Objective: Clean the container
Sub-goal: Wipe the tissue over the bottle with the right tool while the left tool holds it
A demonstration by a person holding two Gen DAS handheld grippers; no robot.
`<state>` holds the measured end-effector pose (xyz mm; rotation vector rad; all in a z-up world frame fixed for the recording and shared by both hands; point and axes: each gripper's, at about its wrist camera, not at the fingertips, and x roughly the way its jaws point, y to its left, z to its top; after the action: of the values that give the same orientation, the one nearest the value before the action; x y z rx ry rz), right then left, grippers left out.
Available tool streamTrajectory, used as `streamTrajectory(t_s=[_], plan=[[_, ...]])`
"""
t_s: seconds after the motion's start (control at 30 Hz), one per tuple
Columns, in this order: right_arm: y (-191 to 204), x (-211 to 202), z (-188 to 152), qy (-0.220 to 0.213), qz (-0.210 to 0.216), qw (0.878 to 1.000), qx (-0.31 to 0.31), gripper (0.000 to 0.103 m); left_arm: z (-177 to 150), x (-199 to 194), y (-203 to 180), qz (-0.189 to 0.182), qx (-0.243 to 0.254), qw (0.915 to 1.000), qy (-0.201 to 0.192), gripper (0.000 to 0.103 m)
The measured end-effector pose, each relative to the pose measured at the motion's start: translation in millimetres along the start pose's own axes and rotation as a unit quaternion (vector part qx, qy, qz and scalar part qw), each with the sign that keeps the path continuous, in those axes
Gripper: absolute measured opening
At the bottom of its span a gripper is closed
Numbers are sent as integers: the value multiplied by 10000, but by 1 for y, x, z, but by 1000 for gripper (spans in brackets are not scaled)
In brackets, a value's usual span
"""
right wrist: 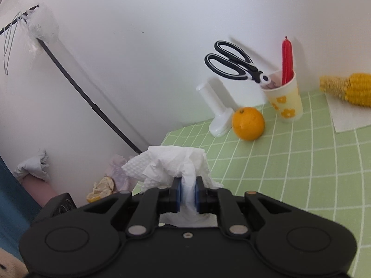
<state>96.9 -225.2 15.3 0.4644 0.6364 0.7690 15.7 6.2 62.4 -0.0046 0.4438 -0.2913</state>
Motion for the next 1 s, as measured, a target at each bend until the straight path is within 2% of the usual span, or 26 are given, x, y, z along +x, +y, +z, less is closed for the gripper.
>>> streamTrajectory(t_s=[0.23,0.3,0.4,0.63,0.93,1.0], plan=[[0,3,1,-177,-78,9997,-117,12,-6,-8,-9,55,77,9999,-78,61],[0,4,1,-213,-93,9996,-161,12,-1,-4,-12,60,104,9999,-83,60],[-1,5,1,-287,-124,9994,-153,12,7,24,-1,58,122,9999,-85,60],[-6,9,2,-461,-167,9988,10,12,12,30,0,50,227,9997,-84,60],[-23,33,3,-587,627,9912,1005,12,11,20,-4,57,265,9996,-65,60],[-26,36,2,-635,925,9855,1276,12,24,27,-25,134,217,9997,-62,60]])
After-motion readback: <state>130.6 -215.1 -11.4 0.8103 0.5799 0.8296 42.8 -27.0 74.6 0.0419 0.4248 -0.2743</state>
